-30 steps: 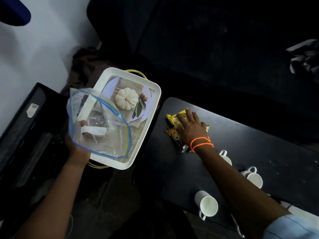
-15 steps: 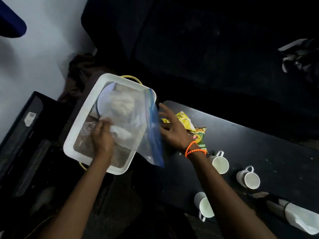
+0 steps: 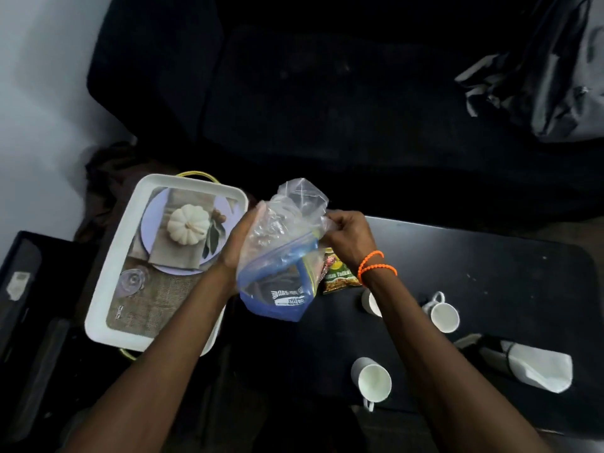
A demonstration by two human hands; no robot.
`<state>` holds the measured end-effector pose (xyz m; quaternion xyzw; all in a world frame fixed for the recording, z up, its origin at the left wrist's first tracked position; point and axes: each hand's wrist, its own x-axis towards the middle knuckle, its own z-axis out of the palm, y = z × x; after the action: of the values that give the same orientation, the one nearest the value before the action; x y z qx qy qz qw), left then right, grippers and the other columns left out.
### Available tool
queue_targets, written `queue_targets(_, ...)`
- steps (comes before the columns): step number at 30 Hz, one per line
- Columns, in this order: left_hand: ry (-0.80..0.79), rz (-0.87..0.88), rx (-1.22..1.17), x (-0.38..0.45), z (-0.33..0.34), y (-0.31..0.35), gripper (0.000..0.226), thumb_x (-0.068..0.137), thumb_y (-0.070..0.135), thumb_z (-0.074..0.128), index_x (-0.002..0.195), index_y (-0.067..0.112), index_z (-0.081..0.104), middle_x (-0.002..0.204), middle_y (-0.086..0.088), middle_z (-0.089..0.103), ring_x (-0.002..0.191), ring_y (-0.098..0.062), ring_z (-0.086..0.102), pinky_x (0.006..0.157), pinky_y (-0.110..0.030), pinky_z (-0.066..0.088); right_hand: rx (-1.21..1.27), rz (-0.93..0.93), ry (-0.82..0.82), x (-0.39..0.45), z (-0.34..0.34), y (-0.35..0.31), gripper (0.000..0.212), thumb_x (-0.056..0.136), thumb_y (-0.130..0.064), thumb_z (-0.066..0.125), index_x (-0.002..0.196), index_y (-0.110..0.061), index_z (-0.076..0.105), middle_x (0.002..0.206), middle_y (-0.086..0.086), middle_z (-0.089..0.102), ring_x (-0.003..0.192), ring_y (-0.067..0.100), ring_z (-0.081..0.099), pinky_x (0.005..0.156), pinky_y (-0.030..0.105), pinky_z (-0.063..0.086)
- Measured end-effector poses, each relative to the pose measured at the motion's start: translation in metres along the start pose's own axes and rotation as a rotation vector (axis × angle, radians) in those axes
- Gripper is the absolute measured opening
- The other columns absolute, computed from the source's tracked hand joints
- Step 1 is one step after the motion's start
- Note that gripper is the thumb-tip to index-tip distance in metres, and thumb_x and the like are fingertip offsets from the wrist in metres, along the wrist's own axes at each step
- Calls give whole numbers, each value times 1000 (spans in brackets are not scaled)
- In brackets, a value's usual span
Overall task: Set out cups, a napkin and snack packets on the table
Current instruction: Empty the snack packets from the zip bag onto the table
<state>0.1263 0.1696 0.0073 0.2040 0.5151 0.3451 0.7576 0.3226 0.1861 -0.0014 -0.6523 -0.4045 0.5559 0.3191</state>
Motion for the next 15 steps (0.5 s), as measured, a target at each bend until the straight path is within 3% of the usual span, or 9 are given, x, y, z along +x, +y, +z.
queue_targets(2, -255, -28, 64, 5, 24, 5, 32, 88, 54, 69, 86, 28, 87, 86, 13, 82, 82, 0, 78, 70, -16, 59, -186, -60, 79, -2, -11, 1, 17, 87, 8, 68, 73, -1, 73, 71, 10, 67, 62, 3, 59, 59, 28, 49)
queue_targets(4, -368, -82, 258, 15, 41, -10, 53, 74, 44, 89, 118, 18, 76, 102, 8, 82, 99, -10, 77, 78, -19, 59, -275, -99, 65, -8, -22, 2, 20, 88, 10, 63, 76, -2, 75, 78, 11, 68, 71, 8, 57, 67, 28, 48)
queue_targets(6, -276, -20, 403, 28, 57, -28, 55, 76, 21, 85, 127, 18, 66, 110, 3, 80, 106, -18, 75, 82, -25, 60, -189, -89, 14, -16, -41, 6, 24, 85, 14, 65, 75, -6, 71, 74, 5, 62, 69, 7, 53, 65, 22, 44)
queue_targets(8, -144, 72, 493, 41, 78, -34, 54, 77, 6, 83, 127, 17, 66, 117, -4, 78, 110, -25, 73, 89, -36, 61, 31, -39, 14, -27, -72, 8, 19, 87, 13, 66, 89, -4, 72, 78, 4, 64, 66, 6, 56, 65, 19, 48)
queue_targets(10, 46, 94, 461, 56, 95, -39, 44, 82, -3, 79, 121, 14, 69, 112, -8, 75, 105, -29, 71, 89, -39, 59, 270, 29, 105, -39, -110, 14, 30, 88, 8, 67, 111, -11, 71, 105, 10, 69, 86, 14, 66, 79, 36, 59)
queue_targets(12, 198, 104, 392, 69, 117, -49, 22, 88, 8, 78, 108, 14, 73, 99, -6, 75, 92, -25, 71, 79, -38, 59, 333, 94, 103, -59, -145, 22, 51, 88, 5, 70, 130, -23, 63, 135, 13, 57, 103, 25, 68, 87, 54, 60)
queue_targets(15, 326, 100, 267, 84, 162, -67, 4, 93, 18, 73, 89, 18, 70, 80, 1, 73, 74, -18, 67, 59, -29, 55, 138, 110, -179, -89, -179, 33, 111, 79, 12, 77, 157, -41, 20, 156, 2, 29, 115, 36, 67, 81, 49, 63)
